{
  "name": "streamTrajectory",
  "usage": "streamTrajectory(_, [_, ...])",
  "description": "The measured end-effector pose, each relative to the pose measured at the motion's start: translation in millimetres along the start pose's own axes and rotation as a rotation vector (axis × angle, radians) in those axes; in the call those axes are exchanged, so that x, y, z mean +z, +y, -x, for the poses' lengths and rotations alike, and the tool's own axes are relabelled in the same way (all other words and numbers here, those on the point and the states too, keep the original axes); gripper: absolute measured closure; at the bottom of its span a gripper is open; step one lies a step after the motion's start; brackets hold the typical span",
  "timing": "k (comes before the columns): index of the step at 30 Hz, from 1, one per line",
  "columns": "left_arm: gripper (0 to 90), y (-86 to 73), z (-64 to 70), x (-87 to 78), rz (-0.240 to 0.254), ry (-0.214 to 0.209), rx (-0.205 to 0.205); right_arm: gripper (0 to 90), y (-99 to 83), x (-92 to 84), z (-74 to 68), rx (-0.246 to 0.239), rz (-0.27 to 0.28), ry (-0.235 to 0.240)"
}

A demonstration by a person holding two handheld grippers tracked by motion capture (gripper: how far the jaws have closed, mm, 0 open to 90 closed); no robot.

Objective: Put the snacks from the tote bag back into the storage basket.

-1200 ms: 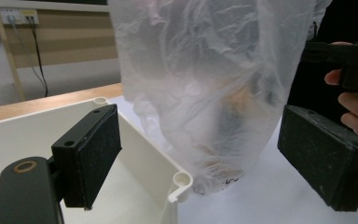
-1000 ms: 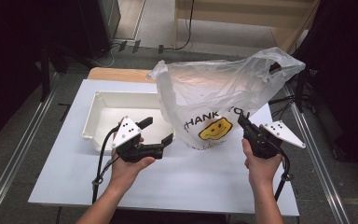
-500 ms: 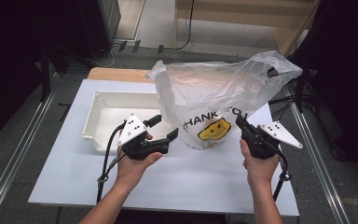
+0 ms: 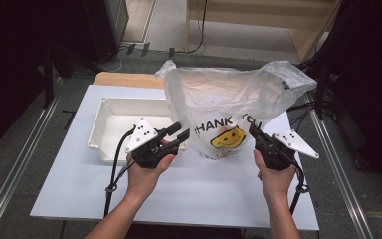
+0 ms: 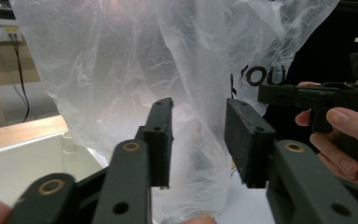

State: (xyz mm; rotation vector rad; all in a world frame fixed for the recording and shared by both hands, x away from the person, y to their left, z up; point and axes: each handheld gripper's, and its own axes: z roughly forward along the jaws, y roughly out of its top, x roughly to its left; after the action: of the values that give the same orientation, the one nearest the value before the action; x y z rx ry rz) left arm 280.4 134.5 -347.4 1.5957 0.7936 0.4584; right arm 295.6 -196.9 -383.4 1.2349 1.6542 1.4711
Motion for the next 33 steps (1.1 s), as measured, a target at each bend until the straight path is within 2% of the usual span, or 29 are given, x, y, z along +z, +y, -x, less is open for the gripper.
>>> streamTrajectory(3, [72.4,-0.8,0.9,3.7,-0.012,-0.012,-0.005,90.0,0.4,-0.7,0.2,-0.002,0.005,0.002])
streamTrajectory(7, [82.3,-2.9,2.0,6.5,-0.03,-0.008,0.002,90.0,1.1,-2.4,0.3,-0.001,0.006,0.004])
streamTrajectory(8, [82.3,-3.2,1.8,7.1,-0.034,-0.001,0.001,90.0,1.1,-2.4,0.3,-0.001,0.006,0.004])
streamTrajectory(9, [89.0,-3.9,0.4,8.3,-0.04,-0.001,-0.009,90.0,1.5,-3.2,0.6,-0.001,0.01,0.004])
streamTrajectory(14, [90.0,-5.5,-1.2,9.0,-0.056,-0.018,-0.008,87.7,2.8,-5.0,1.6,0.002,0.018,0.005])
streamTrajectory(15, [90.0,-5.9,-1.2,9.2,-0.056,-0.019,-0.01,83.1,3.6,-6.0,2.2,0.011,0.023,0.016])
streamTrajectory(17, [90.0,-6.5,-1.1,9.7,-0.057,-0.021,-0.01,79.7,4.2,-6.5,2.5,0.016,0.029,0.02])
streamTrajectory(18, [90.0,-6.7,-0.9,10.0,-0.055,-0.023,-0.012,71.9,5.8,-8.1,2.9,0.028,0.044,0.037])
streamTrajectory(19, [90.0,-7.3,-0.5,10.5,-0.059,-0.025,-0.01,68.2,6.8,-9.0,3.0,0.027,0.053,0.045])
streamTrajectory(20, [90.0,-7.3,-0.5,10.5,-0.059,-0.025,-0.01,68.2,6.8,-9.0,3.0,0.027,0.053,0.045])
streamTrajectory(21, [90.0,-7.8,-0.2,10.9,-0.061,-0.03,-0.011,59.0,9.7,-10.7,2.0,0.032,0.068,0.042])
streamTrajectory(22, [90.0,-8.2,0.1,11.1,-0.063,-0.032,-0.012,59.0,9.7,-10.7,2.0,0.032,0.068,0.042])
streamTrajectory(24, [90.0,-9.6,0.3,11.8,-0.068,-0.034,-0.006,51.6,14.0,-13.9,1.7,0.031,0.086,0.041])
streamTrajectory(27, [90.0,-12.6,0.2,12.8,-0.077,-0.038,-0.01,46.9,17.8,-16.4,1.3,0.031,0.093,0.056])
streamTrajectory(28, [90.0,-14.7,0.3,13.9,-0.082,-0.042,-0.011,40.5,22.0,-19.0,-0.4,0.034,0.105,0.053])
streamTrajectory(31, [90.0,-17.2,1.1,15.7,-0.091,-0.046,-0.012,29.3,29.4,-22.1,-3.9,0.034,0.119,0.051])
streamTrajectory(33, [90.0,-18.0,1.6,16.4,-0.093,-0.048,-0.012,25.9,31.9,-22.9,-5.2,0.034,0.124,0.049])
